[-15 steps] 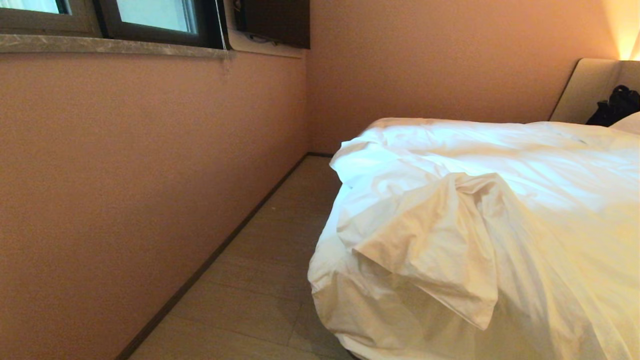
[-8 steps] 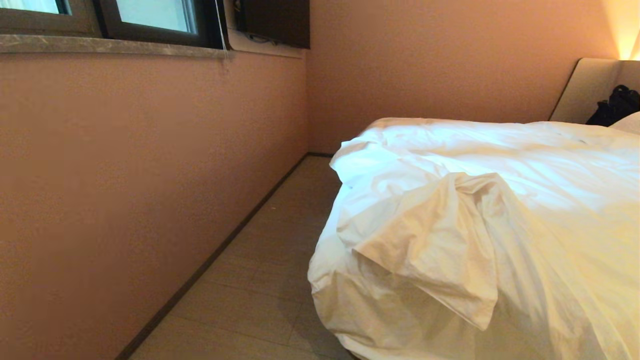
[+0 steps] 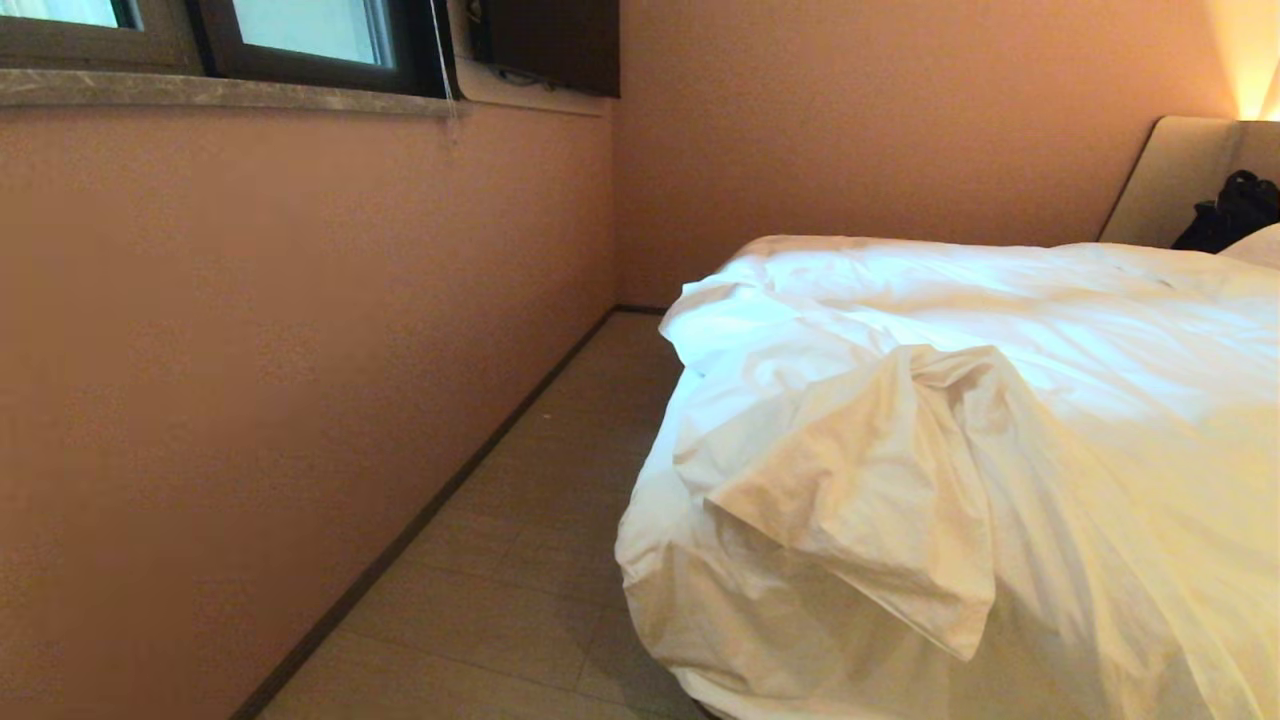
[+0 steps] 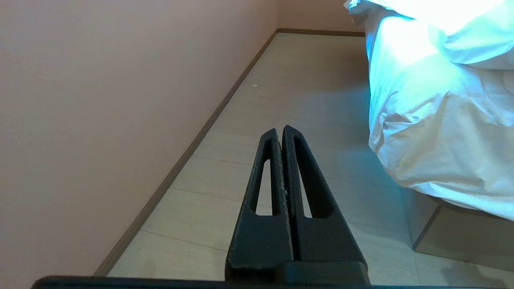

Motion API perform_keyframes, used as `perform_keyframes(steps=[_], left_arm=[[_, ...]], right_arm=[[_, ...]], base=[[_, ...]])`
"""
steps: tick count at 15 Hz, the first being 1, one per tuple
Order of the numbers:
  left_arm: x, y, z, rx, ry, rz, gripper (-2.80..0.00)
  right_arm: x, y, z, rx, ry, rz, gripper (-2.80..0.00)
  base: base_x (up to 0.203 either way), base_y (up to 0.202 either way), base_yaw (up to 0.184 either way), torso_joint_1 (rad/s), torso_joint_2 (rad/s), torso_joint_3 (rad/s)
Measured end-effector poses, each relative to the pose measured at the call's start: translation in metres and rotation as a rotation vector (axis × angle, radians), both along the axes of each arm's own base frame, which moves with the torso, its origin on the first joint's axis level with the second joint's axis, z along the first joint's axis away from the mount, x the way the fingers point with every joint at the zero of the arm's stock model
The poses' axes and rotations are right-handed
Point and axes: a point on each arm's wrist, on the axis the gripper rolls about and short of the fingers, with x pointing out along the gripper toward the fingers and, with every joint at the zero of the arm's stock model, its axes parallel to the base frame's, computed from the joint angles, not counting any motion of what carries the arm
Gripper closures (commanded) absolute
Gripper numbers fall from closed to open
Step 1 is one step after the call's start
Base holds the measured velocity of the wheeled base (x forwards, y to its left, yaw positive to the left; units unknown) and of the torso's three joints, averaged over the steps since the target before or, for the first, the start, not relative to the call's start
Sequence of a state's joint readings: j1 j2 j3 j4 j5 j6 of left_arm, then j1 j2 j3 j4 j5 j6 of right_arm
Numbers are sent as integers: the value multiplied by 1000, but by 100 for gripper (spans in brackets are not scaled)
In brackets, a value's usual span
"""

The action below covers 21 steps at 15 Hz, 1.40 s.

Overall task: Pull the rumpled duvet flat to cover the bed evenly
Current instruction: Flatten the corners of the folded blanket

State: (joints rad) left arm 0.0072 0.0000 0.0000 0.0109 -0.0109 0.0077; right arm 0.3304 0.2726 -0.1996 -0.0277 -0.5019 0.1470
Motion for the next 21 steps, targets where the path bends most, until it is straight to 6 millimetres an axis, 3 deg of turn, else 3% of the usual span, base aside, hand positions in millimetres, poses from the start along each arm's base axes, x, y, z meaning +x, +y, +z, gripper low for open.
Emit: perform_keyframes(steps=[9, 13, 15, 18, 21], left_arm=[[0, 0, 0, 0, 0, 0, 0], [0, 0, 0, 0, 0, 0, 0], [0, 0, 0, 0, 0, 0, 0], [0, 0, 0, 0, 0, 0, 0], [0, 0, 0, 0, 0, 0, 0]], right_arm=[[3, 0, -8, 14, -39, -54, 0], [6, 1, -24, -42, -18, -80, 0], [6, 0, -20, -80, -38, -100, 0], [3, -2, -6, -136, -57, -220, 0], [0, -2, -6, -208, 7, -394, 0]], base=[[0, 0, 0, 0, 0, 0], [0, 0, 0, 0, 0, 0], [0, 0, 0, 0, 0, 0], [0, 0, 0, 0, 0, 0], [0, 0, 0, 0, 0, 0]])
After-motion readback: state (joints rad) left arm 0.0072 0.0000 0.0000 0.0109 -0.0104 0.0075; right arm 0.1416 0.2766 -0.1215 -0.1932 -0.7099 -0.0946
